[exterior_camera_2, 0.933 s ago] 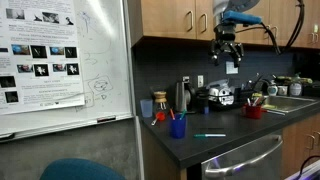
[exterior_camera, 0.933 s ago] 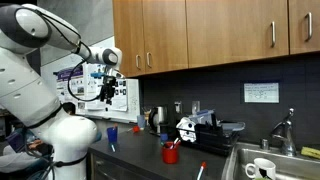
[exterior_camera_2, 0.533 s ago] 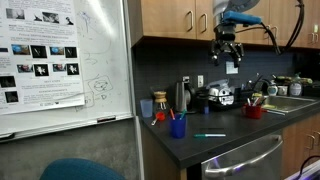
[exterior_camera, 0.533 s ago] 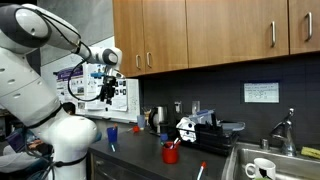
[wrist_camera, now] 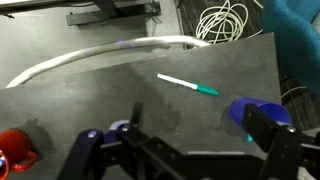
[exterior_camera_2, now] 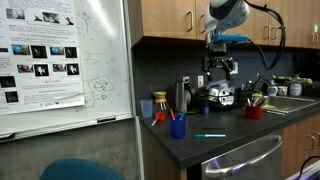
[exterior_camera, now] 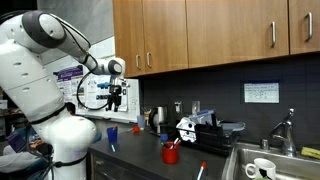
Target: Place the sharpie into the cup
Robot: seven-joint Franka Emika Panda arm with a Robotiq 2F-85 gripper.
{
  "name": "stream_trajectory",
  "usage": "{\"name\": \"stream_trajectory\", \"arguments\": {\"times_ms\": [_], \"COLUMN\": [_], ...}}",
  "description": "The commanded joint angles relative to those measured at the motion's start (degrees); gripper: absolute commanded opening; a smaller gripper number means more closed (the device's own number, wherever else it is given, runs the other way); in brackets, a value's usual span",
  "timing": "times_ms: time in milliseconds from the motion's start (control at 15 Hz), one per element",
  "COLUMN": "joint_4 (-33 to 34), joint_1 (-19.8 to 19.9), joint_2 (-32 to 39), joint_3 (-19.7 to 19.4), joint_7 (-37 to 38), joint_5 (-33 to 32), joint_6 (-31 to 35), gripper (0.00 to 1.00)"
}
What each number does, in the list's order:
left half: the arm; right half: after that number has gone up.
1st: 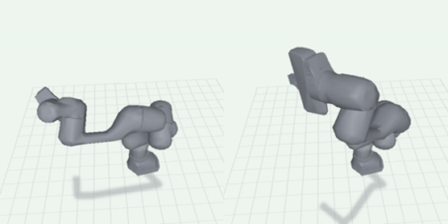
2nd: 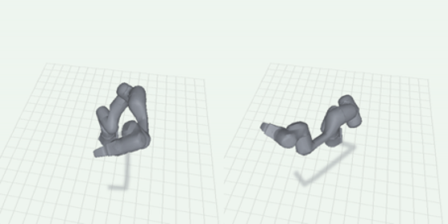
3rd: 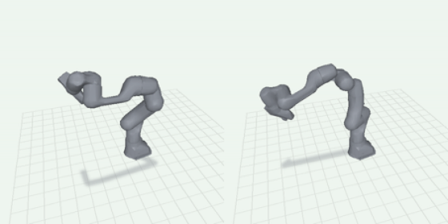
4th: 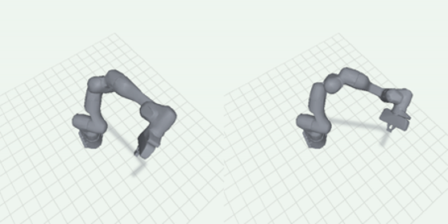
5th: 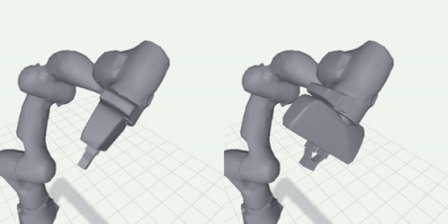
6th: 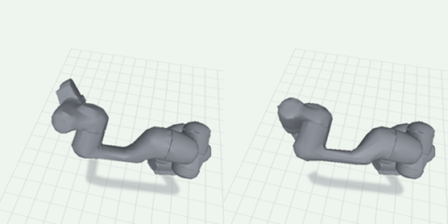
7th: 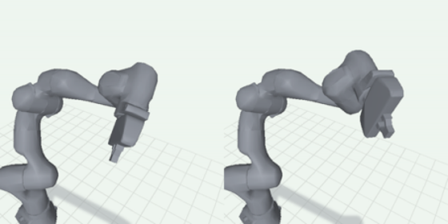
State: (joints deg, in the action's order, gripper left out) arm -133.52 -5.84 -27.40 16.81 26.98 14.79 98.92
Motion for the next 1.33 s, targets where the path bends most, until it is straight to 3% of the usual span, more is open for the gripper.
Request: {"name": "stream_trajectory", "arguments": {"times_ms": [0, 267, 333, 733, 1267], "joint_4": [-2.1, -8.1, -5.9, -6.6, -9.3], "joint_1": [1.2, 0.7, -0.1, -0.4, -2.9], "joint_2": [3.4, 4.1, 4.7, 4.8, 4.7], "joint_3": [1.4, 2.0, 0.5, 0.4, -3.4], "joint_7": [4.3, 9.6, 6.9, 7.3, -18.2], "joint_5": [-5.0, -8.9, -7.9, -8.0, -11.8], "joint_6": [7.4, 20.3, 16.3, 17.3, 16.7], "gripper": [1.0, 1.0, 1.0, 1.0, 1.0]}}
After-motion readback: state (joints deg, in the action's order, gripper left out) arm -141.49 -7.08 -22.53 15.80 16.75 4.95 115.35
